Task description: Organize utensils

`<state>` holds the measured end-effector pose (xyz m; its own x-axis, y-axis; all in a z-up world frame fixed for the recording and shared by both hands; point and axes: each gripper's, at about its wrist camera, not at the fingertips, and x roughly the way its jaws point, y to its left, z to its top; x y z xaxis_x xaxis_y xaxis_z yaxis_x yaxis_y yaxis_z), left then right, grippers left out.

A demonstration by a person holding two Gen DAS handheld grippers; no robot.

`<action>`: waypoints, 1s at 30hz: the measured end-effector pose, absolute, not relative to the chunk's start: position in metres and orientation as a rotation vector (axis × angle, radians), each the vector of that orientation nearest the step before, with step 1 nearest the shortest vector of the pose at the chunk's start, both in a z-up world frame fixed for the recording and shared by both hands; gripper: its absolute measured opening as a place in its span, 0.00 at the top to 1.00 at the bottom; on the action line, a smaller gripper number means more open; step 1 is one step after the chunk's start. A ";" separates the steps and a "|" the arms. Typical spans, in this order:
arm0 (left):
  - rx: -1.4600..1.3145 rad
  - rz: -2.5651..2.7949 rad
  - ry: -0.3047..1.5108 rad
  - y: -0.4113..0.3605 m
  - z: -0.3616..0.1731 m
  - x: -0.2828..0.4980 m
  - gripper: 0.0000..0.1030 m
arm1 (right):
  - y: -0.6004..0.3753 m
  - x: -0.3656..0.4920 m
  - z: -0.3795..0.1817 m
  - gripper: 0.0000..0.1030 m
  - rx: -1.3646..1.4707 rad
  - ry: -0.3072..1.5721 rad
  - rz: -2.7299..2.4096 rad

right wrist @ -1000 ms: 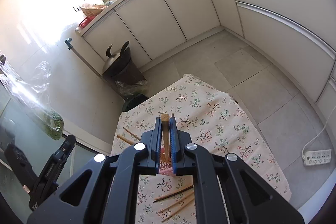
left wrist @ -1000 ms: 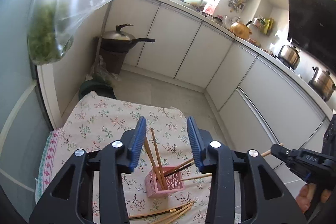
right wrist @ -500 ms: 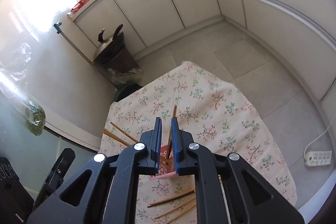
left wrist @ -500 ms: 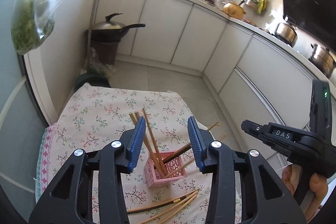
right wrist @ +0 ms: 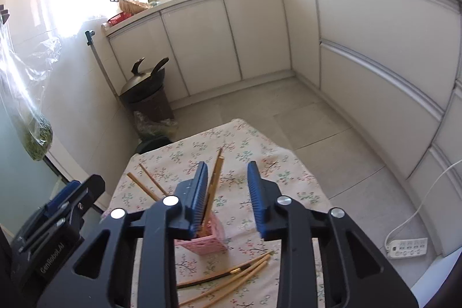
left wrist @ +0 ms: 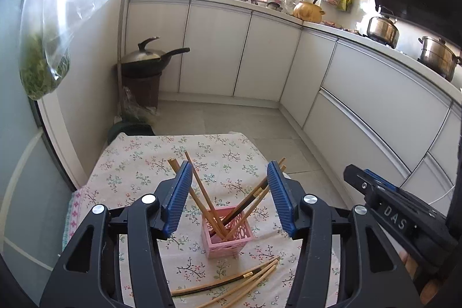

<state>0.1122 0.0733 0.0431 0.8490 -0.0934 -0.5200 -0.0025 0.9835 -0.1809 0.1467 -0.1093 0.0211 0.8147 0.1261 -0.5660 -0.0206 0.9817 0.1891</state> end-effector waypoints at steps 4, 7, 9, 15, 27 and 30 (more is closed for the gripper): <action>-0.172 -0.035 0.543 0.070 0.042 0.107 0.38 | -0.113 0.132 0.018 0.60 0.152 0.579 0.036; -0.159 -0.015 0.537 0.066 0.039 0.102 0.33 | -0.116 0.125 0.015 0.58 0.133 0.568 0.004; -0.160 -0.004 0.535 0.065 0.037 0.100 0.28 | -0.120 0.120 0.013 0.48 0.135 0.561 -0.012; -0.151 0.008 0.549 0.059 0.028 0.091 0.21 | -0.127 0.101 0.010 0.34 0.111 0.519 -0.077; -0.126 0.033 0.548 0.050 0.023 0.077 0.07 | -0.153 0.083 0.003 0.15 0.169 0.535 -0.180; -0.104 0.032 0.566 0.046 0.018 0.076 0.07 | -0.156 0.080 0.000 0.11 0.182 0.550 -0.183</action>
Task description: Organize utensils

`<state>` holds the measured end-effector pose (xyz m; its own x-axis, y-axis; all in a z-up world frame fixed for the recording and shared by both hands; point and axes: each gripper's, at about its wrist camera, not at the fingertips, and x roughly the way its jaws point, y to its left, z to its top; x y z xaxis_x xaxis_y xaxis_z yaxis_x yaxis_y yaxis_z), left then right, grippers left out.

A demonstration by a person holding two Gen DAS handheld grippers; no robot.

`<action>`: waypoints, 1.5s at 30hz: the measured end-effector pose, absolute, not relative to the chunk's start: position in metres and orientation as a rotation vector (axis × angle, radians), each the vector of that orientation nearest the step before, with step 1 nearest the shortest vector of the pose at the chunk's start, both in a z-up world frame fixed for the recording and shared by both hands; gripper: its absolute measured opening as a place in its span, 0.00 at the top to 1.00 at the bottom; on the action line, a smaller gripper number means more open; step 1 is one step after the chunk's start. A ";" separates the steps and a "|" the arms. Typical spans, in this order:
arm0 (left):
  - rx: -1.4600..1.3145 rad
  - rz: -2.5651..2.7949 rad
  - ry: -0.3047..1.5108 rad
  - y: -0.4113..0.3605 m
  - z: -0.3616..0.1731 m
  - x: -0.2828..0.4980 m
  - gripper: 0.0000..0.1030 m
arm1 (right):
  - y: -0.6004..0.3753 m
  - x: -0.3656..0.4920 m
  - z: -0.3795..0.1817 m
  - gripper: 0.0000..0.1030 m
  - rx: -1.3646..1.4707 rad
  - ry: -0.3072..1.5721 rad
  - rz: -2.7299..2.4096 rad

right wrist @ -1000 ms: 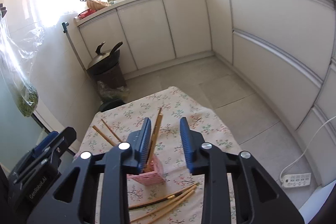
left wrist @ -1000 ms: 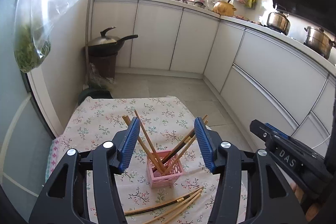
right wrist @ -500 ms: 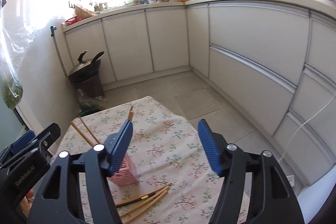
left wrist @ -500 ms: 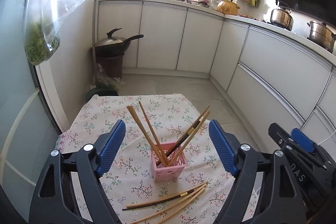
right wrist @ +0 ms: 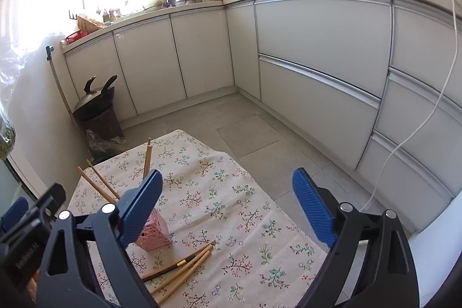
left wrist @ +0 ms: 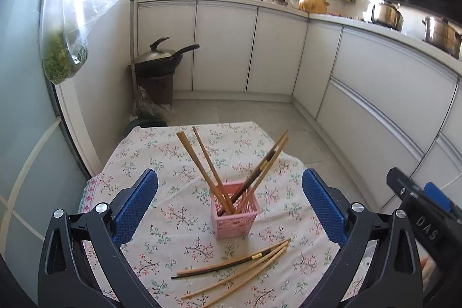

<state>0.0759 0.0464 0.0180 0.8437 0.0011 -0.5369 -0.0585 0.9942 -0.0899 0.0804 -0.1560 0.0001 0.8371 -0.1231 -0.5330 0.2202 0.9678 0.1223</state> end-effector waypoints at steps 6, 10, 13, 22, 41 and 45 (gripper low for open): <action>-0.083 0.027 0.579 0.041 0.013 0.073 0.07 | -0.170 0.071 -0.009 0.06 0.223 0.579 -0.194; -0.064 0.025 0.611 0.038 0.005 0.075 0.07 | -0.178 0.067 -0.022 0.06 0.227 0.615 -0.208; -0.041 0.018 0.642 0.033 -0.005 0.079 0.07 | -0.186 0.065 -0.036 0.06 0.236 0.650 -0.222; 0.022 -0.040 0.800 0.015 -0.047 0.099 0.07 | -0.220 0.063 -0.086 0.06 0.280 0.784 -0.287; 0.013 -0.523 1.318 -0.047 -0.138 0.144 0.07 | -0.289 0.056 -0.108 0.06 0.592 0.891 -0.353; -0.008 -0.620 1.423 -0.065 -0.162 0.160 0.07 | -0.297 0.057 -0.115 0.06 0.619 0.922 -0.350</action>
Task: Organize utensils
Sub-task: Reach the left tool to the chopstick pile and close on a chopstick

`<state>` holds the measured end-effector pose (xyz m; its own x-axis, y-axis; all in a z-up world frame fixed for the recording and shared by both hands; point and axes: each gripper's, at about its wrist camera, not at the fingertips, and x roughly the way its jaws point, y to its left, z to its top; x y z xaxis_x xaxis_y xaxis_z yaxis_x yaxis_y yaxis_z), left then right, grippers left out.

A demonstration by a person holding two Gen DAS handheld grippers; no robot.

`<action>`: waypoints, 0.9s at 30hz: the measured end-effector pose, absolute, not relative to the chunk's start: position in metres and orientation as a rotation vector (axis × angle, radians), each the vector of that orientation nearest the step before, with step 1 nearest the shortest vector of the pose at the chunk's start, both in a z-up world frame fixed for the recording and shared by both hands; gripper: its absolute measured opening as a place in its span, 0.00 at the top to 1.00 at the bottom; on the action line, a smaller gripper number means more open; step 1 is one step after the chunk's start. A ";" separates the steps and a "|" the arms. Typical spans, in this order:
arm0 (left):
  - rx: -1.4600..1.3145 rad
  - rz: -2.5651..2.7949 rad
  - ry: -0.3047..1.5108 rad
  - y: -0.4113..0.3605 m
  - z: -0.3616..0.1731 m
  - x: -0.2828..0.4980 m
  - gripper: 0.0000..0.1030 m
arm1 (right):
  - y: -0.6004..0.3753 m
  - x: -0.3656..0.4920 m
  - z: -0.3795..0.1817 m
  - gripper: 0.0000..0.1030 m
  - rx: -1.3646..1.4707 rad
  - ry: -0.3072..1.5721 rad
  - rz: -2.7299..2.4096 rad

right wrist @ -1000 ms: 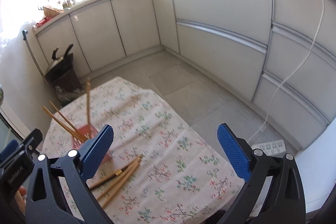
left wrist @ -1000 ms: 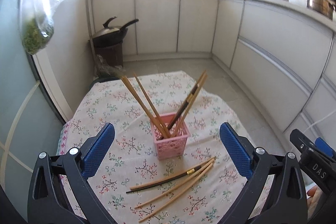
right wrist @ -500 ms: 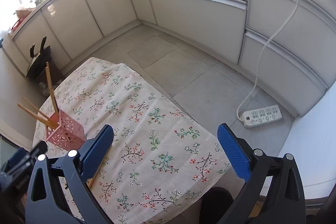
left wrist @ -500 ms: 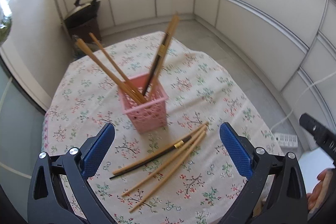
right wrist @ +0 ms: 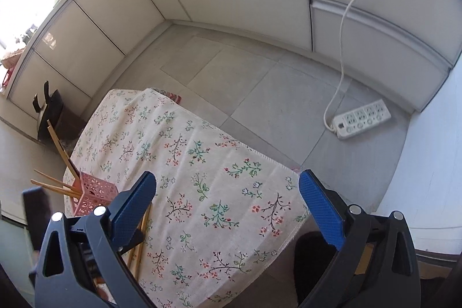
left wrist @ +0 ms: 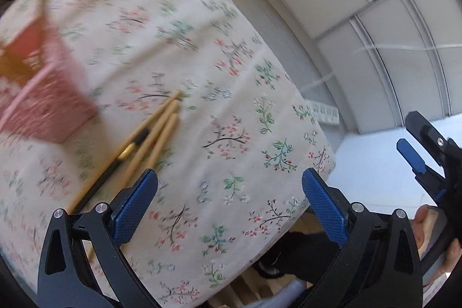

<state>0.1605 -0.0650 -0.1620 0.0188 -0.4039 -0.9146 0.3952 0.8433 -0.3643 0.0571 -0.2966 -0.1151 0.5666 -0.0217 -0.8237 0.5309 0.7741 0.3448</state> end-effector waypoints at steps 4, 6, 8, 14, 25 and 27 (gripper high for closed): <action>0.064 -0.663 1.438 -0.084 -0.176 0.173 0.07 | -0.302 0.058 -0.119 0.06 0.621 0.939 -0.350; 0.070 -0.686 1.454 -0.090 -0.183 0.178 0.07 | -0.304 0.060 -0.122 0.06 0.629 0.952 -0.347; 0.100 -0.685 1.465 -0.096 -0.190 0.180 0.07 | -0.306 0.061 -0.125 0.06 0.642 0.965 -0.342; 0.143 -0.657 1.451 -0.102 -0.200 0.189 0.09 | -0.308 0.066 -0.134 0.06 0.694 1.012 -0.315; 0.134 -0.624 1.481 -0.097 -0.221 0.206 0.10 | -0.312 0.066 -0.138 0.06 0.714 1.017 -0.343; 0.160 -0.622 1.467 -0.099 -0.221 0.206 0.17 | -0.312 0.066 -0.139 0.06 0.713 1.020 -0.347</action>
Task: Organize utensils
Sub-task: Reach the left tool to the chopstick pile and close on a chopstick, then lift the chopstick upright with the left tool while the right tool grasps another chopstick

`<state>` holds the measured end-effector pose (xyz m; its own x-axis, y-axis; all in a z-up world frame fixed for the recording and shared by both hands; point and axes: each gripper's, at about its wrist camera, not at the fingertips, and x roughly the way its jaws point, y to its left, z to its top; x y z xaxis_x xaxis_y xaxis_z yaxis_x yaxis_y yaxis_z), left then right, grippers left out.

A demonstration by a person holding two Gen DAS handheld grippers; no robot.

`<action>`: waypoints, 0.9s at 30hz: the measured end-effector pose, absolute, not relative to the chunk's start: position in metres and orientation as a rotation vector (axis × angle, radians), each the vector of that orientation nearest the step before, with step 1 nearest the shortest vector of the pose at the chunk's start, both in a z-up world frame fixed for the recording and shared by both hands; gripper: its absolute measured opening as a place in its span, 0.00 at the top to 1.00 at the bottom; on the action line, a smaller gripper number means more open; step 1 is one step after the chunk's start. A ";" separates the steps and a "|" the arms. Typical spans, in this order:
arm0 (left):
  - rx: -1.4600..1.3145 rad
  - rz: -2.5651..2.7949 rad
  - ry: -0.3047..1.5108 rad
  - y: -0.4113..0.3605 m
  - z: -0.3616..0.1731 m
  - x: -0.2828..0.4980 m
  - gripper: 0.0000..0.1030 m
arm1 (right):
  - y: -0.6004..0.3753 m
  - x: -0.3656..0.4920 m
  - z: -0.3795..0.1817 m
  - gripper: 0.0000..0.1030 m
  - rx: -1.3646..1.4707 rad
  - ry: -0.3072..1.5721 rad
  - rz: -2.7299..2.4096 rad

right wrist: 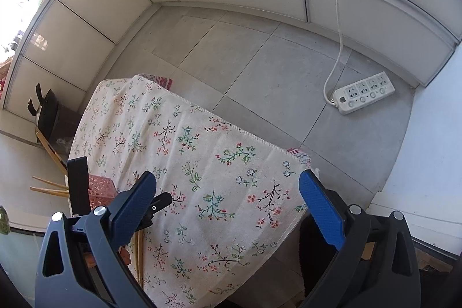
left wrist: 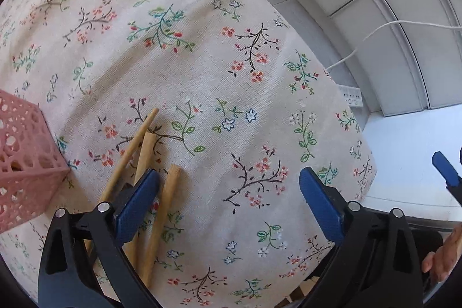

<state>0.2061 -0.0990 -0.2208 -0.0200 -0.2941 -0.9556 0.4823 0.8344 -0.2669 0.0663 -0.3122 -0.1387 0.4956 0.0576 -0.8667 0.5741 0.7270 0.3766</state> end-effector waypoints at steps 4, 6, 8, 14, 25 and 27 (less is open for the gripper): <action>0.318 -0.521 1.419 -0.102 -0.217 0.200 0.45 | -0.309 0.069 -0.141 0.06 0.708 1.037 -0.345; 0.354 -0.485 1.399 -0.102 -0.217 0.198 0.60 | -0.306 0.071 -0.142 0.06 0.702 1.043 -0.340; 0.358 -0.468 1.380 -0.102 -0.217 0.194 0.66 | -0.302 0.072 -0.142 0.06 0.693 1.049 -0.338; 0.323 -0.456 1.342 -0.088 -0.215 0.181 0.92 | -0.290 0.079 -0.151 0.06 0.701 1.093 -0.325; 0.090 -0.464 1.205 0.011 -0.124 0.101 0.94 | -0.223 0.119 -0.188 0.06 0.741 1.259 -0.204; 0.057 -0.470 1.169 0.024 -0.111 0.085 0.94 | -0.207 0.129 -0.193 0.06 0.725 1.279 -0.183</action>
<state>0.0845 0.0236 -0.1108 0.3064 -0.3257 -0.8944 0.3839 0.9021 -0.1970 0.1295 -0.2073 -0.1926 0.3072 0.2622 -0.9148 0.5080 0.7677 0.3906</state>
